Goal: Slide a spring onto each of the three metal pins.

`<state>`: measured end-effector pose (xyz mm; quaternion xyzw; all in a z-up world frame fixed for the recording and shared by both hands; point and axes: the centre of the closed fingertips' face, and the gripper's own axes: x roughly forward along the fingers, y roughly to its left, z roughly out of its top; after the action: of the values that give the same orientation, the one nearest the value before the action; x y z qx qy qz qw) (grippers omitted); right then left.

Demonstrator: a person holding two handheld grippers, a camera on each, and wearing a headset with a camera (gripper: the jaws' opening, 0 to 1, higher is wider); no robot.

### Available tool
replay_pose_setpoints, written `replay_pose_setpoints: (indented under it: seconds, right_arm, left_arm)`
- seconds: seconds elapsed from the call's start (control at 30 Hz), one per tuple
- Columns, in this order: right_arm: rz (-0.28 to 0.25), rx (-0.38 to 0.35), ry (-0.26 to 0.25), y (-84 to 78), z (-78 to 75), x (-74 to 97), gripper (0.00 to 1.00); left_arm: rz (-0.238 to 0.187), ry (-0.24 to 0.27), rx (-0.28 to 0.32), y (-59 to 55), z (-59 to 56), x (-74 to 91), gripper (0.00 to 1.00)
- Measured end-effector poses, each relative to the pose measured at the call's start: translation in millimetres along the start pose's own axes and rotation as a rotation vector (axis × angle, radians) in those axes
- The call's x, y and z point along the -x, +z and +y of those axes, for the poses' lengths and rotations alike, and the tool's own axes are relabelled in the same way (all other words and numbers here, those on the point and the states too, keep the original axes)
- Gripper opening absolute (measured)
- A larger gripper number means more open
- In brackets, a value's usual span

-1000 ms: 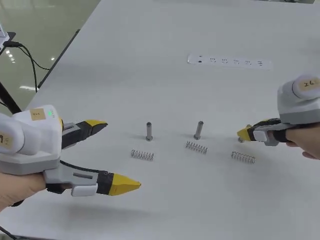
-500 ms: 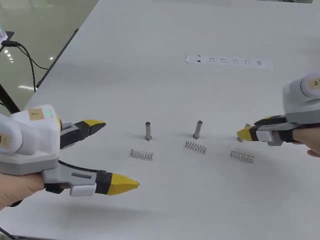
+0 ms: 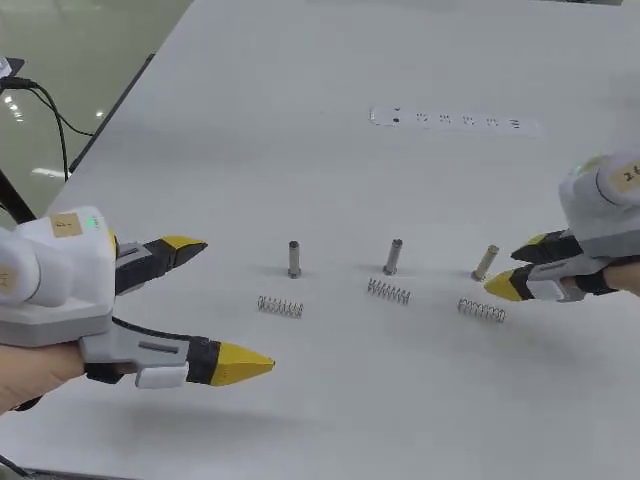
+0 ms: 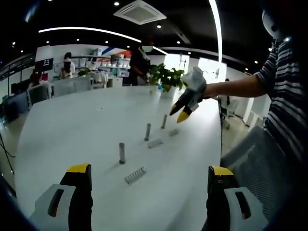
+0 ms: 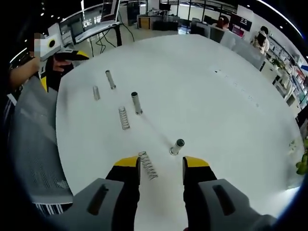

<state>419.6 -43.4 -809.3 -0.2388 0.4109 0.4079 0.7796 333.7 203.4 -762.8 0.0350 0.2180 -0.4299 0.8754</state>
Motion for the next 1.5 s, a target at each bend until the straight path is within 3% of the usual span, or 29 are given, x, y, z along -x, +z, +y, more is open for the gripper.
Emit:
replay_pose_setpoints:
  seconds: [0.27,0.4,0.57,0.97,1.33,1.5]
  right_arm:
    - [0.053,0.118,0.068,-3.1,13.7,-1.1,0.32]
    - [0.09,0.235,0.133,-5.2,24.8,-3.9,0.28]
    - [0.183,0.366,0.152,-20.1,25.4,-12.6,0.28]
    - [0.227,0.408,0.207,-32.6,26.8,-26.3,0.2]
    - [0.266,0.438,0.202,-40.8,21.4,-30.6,0.14]
    - [0.257,0.451,0.192,-40.6,19.5,-31.7,0.12]
  left_arm:
    - [-0.001,0.007,0.002,-1.2,1.5,1.9,0.98]
    - [-0.001,0.007,0.005,-2.8,1.2,2.4,0.98]
    - [0.004,0.007,0.004,-3.6,0.1,3.4,0.98]
    - [-0.003,0.013,0.006,-1.7,0.6,5.6,0.98]
    - [0.0,0.009,0.007,-3.3,-0.7,3.4,0.98]
    - [0.003,0.011,0.009,-4.2,-0.5,3.8,0.98]
